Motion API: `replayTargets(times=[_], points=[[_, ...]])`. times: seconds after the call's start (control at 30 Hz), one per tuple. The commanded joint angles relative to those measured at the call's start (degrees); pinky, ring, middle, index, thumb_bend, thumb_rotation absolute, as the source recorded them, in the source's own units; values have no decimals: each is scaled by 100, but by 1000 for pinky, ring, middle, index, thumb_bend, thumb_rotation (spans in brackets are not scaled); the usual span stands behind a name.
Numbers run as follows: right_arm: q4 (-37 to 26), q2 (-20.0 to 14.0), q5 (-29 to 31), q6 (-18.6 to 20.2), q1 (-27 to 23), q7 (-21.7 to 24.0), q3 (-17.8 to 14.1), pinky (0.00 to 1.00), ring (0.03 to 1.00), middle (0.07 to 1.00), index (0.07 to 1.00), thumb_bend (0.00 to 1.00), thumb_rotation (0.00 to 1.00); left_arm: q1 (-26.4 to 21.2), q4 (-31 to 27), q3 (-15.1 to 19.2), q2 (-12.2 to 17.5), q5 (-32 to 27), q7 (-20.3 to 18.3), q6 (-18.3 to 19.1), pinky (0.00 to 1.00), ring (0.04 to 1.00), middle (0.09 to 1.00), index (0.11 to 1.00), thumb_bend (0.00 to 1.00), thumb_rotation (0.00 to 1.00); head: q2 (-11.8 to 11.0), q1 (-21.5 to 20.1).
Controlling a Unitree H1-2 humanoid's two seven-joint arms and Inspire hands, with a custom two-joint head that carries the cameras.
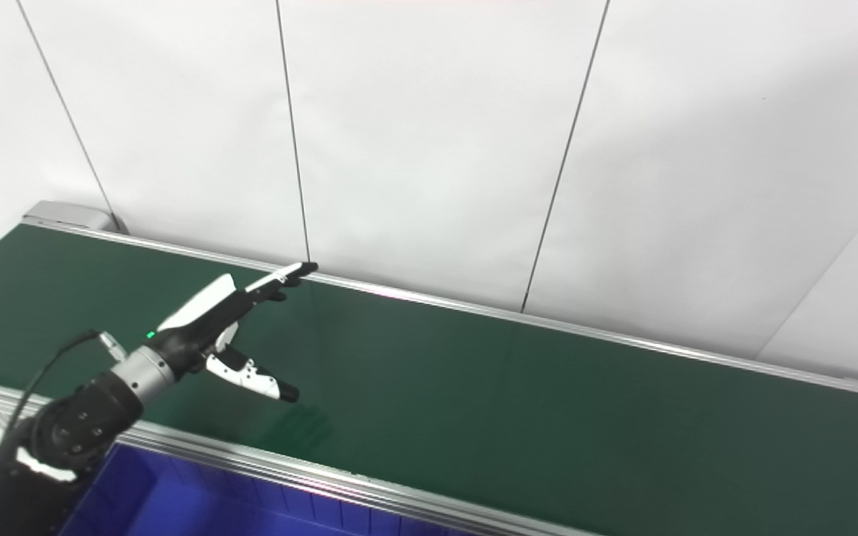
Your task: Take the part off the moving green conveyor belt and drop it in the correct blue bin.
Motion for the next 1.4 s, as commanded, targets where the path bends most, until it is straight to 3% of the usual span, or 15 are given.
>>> replayTargets(times=[0.0,0.13,0.47,0.63,0.93,1.2,1.37], points=[[-126,-50,52,-361,-5,-245,60,706,798,844,918,919,332,-262,-72,70,197,93,-41,226,872,957,987,972,846,243,21,5],[-121,-119,99,-363,-23,-362,162,703,794,839,913,922,332,-348,43,47,314,136,-155,445,877,961,996,971,853,188,30,6],[-197,-267,316,-363,-37,-469,356,675,777,830,897,940,373,-651,733,-108,523,561,-110,326,890,968,1000,971,878,120,108,-12],[-224,-295,354,-362,-27,-495,386,659,774,829,895,940,375,-756,953,-235,507,903,-67,470,907,968,995,973,884,73,120,-8],[-253,-328,275,-363,-10,-611,412,647,760,817,888,946,378,-964,1437,-573,380,1760,516,345,940,994,1000,976,881,3,154,-7],[-289,-361,288,-363,2,-679,482,663,767,818,889,936,384,-1286,2101,-1059,288,2466,1181,145,1000,992,982,954,857,21,188,-1],[-328,-350,351,-362,27,-681,486,673,774,818,890,935,376,-1416,2271,-1269,217,2673,1205,323,992,973,962,943,782,0,199,5]])
